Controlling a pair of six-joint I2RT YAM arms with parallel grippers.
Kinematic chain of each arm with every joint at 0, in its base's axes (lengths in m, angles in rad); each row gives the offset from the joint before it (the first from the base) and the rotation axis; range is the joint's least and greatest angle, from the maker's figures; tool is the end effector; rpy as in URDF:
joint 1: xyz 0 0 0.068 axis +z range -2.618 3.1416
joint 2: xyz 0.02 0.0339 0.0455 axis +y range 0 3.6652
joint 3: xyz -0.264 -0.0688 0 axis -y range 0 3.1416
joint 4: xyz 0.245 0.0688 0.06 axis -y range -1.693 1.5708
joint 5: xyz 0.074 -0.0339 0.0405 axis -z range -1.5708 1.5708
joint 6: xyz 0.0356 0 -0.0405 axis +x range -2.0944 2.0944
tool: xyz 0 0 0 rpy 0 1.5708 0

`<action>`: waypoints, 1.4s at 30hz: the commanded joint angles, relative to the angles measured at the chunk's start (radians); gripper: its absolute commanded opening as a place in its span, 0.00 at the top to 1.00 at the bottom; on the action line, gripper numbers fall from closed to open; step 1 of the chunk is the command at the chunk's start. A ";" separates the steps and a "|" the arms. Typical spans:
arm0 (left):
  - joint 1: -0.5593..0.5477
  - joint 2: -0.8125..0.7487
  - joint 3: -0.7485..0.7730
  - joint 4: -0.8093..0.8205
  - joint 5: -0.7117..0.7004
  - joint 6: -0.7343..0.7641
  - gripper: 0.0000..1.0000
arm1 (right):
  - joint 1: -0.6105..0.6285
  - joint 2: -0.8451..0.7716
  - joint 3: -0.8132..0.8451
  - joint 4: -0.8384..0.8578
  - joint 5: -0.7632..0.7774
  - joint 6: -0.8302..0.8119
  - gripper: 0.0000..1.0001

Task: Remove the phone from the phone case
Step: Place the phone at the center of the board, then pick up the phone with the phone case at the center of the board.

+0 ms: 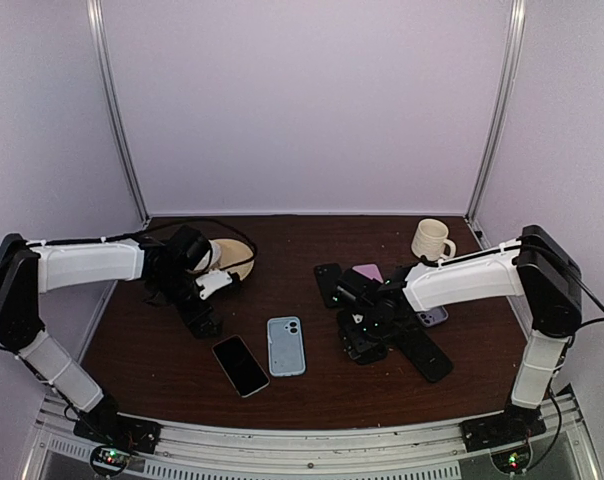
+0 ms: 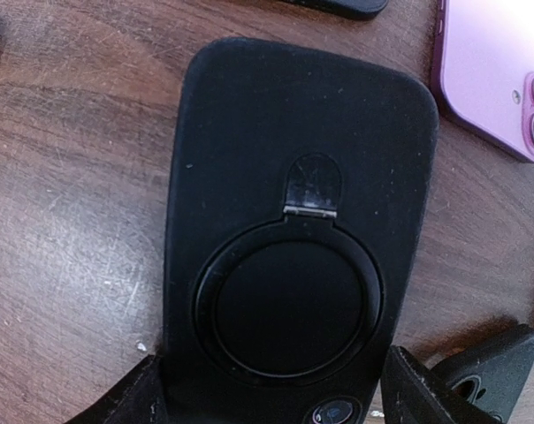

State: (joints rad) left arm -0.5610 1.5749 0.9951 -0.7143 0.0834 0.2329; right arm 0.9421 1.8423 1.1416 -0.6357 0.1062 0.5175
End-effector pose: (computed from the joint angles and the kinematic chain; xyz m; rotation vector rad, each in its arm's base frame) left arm 0.2430 -0.1562 0.1882 1.1275 2.6464 -0.1838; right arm 0.2043 0.2745 0.1493 -0.5922 2.8332 0.1125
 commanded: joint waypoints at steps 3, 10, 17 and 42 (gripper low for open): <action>0.003 -0.142 0.032 0.085 -0.157 -0.050 0.03 | -0.010 0.063 -0.052 0.018 -0.061 0.020 0.31; 0.003 -0.326 -0.021 0.174 -0.204 -0.060 0.02 | -0.027 0.082 -0.070 0.023 -0.077 0.050 0.14; 0.003 -0.462 -0.125 0.287 -0.255 -0.110 0.03 | -0.055 0.116 -0.065 0.024 -0.162 0.102 0.16; 0.003 -0.245 0.189 0.101 0.290 -0.209 0.11 | -0.044 -0.210 -0.015 0.099 -0.102 -0.136 0.50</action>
State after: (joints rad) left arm -0.5610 1.2675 1.0855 -0.5640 0.2634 0.0750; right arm 0.8864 1.7653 1.1206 -0.6285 -0.0090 0.4614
